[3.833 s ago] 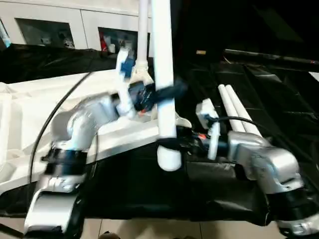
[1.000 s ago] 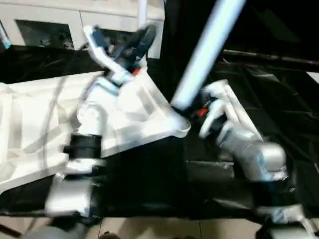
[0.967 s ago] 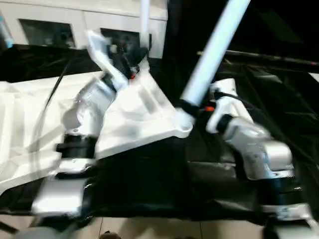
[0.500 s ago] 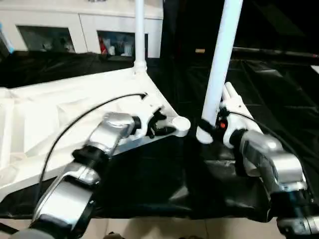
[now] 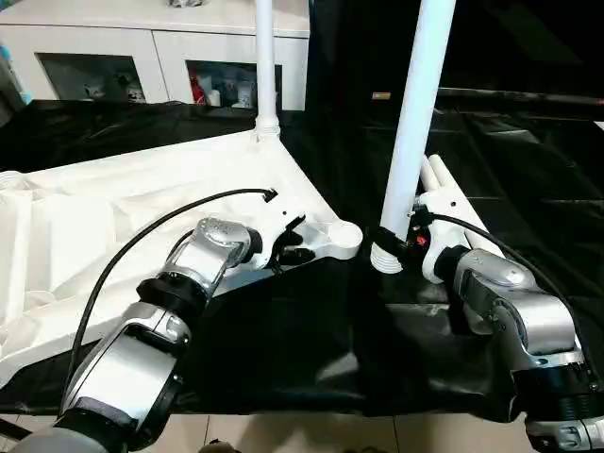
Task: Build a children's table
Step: Insert table leg to table base
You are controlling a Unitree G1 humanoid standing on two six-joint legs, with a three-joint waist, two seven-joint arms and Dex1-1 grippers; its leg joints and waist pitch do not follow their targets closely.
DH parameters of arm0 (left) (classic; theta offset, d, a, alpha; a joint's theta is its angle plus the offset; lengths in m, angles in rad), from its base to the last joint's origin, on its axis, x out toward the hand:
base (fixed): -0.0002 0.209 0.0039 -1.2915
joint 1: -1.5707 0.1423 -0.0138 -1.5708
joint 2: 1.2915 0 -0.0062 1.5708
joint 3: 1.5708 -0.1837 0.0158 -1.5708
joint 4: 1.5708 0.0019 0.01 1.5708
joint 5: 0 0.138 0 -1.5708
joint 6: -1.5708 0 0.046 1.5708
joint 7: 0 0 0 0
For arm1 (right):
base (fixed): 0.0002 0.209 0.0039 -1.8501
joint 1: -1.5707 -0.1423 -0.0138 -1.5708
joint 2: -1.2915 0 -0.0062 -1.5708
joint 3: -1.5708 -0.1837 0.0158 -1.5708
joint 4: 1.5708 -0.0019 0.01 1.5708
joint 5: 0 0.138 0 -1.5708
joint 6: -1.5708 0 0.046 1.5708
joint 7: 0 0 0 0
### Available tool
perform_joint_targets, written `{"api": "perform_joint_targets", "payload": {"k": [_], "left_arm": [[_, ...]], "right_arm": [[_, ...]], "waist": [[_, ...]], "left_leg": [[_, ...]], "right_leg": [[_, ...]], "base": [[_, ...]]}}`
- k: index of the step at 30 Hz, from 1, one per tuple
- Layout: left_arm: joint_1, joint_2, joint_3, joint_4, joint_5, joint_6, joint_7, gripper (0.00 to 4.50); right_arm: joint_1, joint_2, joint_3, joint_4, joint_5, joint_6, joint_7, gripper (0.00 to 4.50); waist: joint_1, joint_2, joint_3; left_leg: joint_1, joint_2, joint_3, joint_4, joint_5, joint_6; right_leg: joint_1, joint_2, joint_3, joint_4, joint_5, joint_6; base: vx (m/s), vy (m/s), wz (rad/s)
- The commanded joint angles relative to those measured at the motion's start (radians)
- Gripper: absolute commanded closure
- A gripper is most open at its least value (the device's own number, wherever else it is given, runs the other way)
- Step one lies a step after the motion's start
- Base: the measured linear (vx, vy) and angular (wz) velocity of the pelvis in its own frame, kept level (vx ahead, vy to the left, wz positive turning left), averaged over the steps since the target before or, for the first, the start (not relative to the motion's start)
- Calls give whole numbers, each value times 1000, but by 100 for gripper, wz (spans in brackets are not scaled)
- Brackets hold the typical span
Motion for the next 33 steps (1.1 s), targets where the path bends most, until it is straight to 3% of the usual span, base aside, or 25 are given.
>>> {"api": "perform_joint_targets", "payload": {"k": [1,3,8,14,19,23,26,30,33], "left_arm": [[-16,14,4,19,20,-6,-2,296],[-14,15,7,19,21,-5,-6,316],[-2,31,16,3,18,4,-35,348],[14,53,23,-24,2,18,-90,409],[74,94,5,-122,-22,-14,-209,446],[135,124,-13,-250,-49,21,-287,450],[160,131,-14,-304,-61,39,-300,450],[195,141,-15,-372,-66,45,-319,450],[227,157,-20,-439,-75,59,-352,450]], "right_arm": [[-8,-7,0,-19,-2,5,13,260],[-9,-7,1,-18,-1,4,14,260],[-20,-5,8,-8,-2,-1,24,260],[-29,0,8,-9,12,-4,49,260],[-24,-11,14,-72,100,36,164,260],[-25,-23,30,-107,144,75,234,260],[-41,-12,36,-74,128,66,230,260],[-69,10,52,18,77,14,211,260],[-87,21,50,64,69,-2,197,260]], "waist": [[-1,-3,-73],[-1,2,-71],[-2,-5,-70],[-5,-5,-70],[-9,1,-71],[-8,0,-71],[-7,3,-69],[-2,-2,-67],[-3,-1,-68]], "left_leg": [[5,-39,26,-63,-241,-6],[5,-38,25,-65,-245,-6],[3,-38,25,-66,-237,-3],[1,-37,25,-66,-231,-1],[3,-31,23,-69,-240,6],[6,-25,24,-70,-226,7],[8,-26,27,-70,-233,-2],[8,-26,26,-72,-256,-17],[6,-27,27,-73,-242,-18]], "right_leg": [[70,-20,16,-77,-243,-179],[68,-21,15,-79,-272,-169],[67,-22,16,-79,-281,-162],[67,-24,16,-79,-289,-159],[66,-25,17,-75,-256,-179],[65,-26,19,-64,-206,-200],[59,-26,19,-67,-227,-198],[55,-30,19,-72,-296,-175],[56,-29,20,-72,-291,-167]], "base": [[0,0,0],[0,0,0],[0,0,0],[0,0,0],[0,0,0],[0,0,0],[0,0,0],[0,0,0],[0,0,0]]}}
